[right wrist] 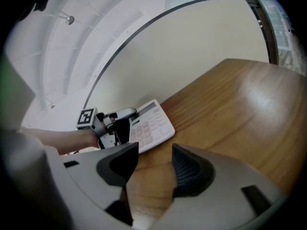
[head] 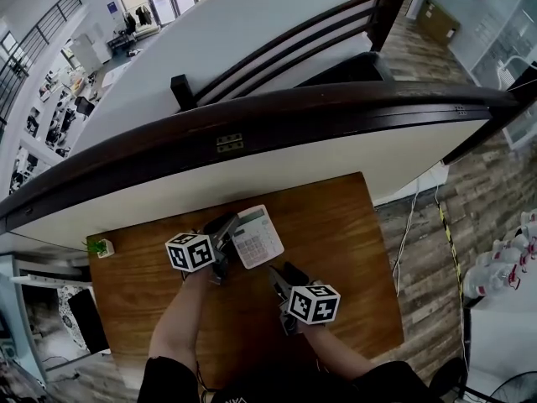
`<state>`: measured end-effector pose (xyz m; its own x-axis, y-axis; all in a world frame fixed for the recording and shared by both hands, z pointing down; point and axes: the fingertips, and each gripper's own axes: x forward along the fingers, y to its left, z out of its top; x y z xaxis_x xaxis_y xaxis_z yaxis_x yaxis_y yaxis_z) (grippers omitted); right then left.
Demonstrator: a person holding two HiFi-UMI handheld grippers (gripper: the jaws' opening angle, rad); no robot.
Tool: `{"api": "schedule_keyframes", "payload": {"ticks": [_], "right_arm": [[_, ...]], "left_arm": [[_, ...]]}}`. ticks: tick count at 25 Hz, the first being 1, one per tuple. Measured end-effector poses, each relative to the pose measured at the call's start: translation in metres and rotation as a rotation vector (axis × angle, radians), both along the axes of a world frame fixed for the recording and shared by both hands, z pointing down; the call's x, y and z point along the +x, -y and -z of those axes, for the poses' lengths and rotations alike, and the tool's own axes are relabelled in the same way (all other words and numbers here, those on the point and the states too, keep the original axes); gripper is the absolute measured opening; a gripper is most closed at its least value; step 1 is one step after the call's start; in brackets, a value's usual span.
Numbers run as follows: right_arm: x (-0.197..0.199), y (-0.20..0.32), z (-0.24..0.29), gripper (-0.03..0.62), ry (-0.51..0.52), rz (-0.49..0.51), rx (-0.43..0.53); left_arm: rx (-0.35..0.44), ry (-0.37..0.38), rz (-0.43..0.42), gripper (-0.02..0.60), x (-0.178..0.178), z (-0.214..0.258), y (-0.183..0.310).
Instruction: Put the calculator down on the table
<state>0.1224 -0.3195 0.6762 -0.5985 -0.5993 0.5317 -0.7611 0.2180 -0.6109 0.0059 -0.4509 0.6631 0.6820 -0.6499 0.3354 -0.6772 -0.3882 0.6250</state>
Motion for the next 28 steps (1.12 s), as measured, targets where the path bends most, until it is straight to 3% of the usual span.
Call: {"api": "schedule_keyframes", "payload": {"ticks": [3,9,16,21,28], "right_arm": [[-0.003,-0.009,-0.001,0.187,-0.009,0.031,-0.006],[-0.006,-0.021,-0.003,0.187,-0.034,0.071,-0.017],[-0.006,-0.030,-0.002,0.187,-0.066,0.091,-0.014],[-0.007,-0.031,0.004,0.187,-0.083,0.092,0.002],[-0.005,-0.042,0.013,0.187,-0.130,0.100,0.033]], "left_arm": [[0.017,0.031,-0.007,0.090,0.000,0.000,0.003],[0.054,0.180,-0.012,0.109,-0.002,-0.005,0.008],[0.120,0.296,-0.021,0.137,-0.008,-0.001,0.013],[0.154,0.311,0.047,0.137,-0.026,0.015,0.017],[0.196,0.304,0.037,0.137,-0.027,0.042,-0.005]]}}
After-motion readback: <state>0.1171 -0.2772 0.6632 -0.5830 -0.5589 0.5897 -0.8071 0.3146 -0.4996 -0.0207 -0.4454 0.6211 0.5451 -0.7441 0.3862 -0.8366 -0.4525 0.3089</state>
